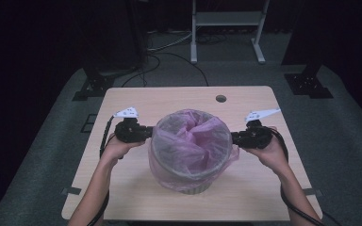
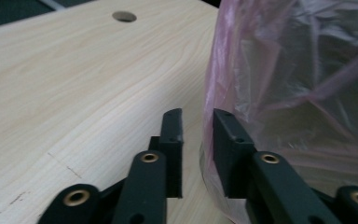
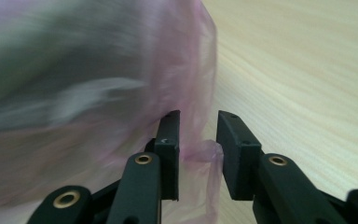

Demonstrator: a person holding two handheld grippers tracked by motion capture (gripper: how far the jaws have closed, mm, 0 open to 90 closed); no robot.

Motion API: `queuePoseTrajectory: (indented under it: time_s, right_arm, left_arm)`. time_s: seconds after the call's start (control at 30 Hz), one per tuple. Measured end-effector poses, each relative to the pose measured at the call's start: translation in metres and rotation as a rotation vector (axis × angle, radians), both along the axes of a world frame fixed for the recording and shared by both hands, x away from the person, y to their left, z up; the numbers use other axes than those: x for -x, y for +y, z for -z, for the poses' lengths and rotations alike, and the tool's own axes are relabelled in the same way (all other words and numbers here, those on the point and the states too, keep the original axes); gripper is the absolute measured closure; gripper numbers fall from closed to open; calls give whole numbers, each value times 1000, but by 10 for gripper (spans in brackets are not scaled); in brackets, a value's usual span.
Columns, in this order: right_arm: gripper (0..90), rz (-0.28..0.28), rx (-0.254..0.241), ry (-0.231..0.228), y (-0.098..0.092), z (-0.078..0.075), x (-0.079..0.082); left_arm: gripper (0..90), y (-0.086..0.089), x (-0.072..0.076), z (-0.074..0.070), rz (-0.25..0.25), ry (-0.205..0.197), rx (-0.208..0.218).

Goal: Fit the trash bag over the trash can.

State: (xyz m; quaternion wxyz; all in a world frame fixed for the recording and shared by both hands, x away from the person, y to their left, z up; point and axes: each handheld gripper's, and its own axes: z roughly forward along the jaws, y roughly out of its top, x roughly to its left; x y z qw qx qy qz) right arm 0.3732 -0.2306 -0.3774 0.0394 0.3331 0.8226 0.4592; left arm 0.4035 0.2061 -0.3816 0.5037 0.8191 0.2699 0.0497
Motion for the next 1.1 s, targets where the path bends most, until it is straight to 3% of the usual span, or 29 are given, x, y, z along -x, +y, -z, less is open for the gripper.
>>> queuePoseTrajectory:
  time_s: [0.17,0.3,0.47,0.63,0.7,0.8,0.93,1.03,1.1]
  right_arm:
    - [626,-35,-27,-77,-13,-16,19]
    - [588,-75,-20,-126,-18,-26,33]
    - [519,-147,3,-173,-16,-33,50]
    - [449,-235,19,-182,-8,-35,62]
    - [434,-236,60,-195,-3,-34,64]
    - [410,-245,55,-193,1,-29,63]
    - [397,-256,81,-193,9,-24,61]
    - [428,-269,100,-197,15,-19,60]
    - [519,-265,106,-206,16,-17,61]
  left_arm:
    - [590,13,13,-11,40,-49,17]
    - [518,24,26,-21,74,-90,18]
    - [440,30,40,-22,185,-132,43]
    - [383,25,49,-16,283,-139,48]
    - [367,21,51,-14,310,-141,40]
    - [346,15,53,-10,345,-147,25]
    - [364,7,54,-8,374,-152,9]
    - [446,3,54,-7,385,-184,-34]
    - [575,3,55,-6,371,-201,-48]
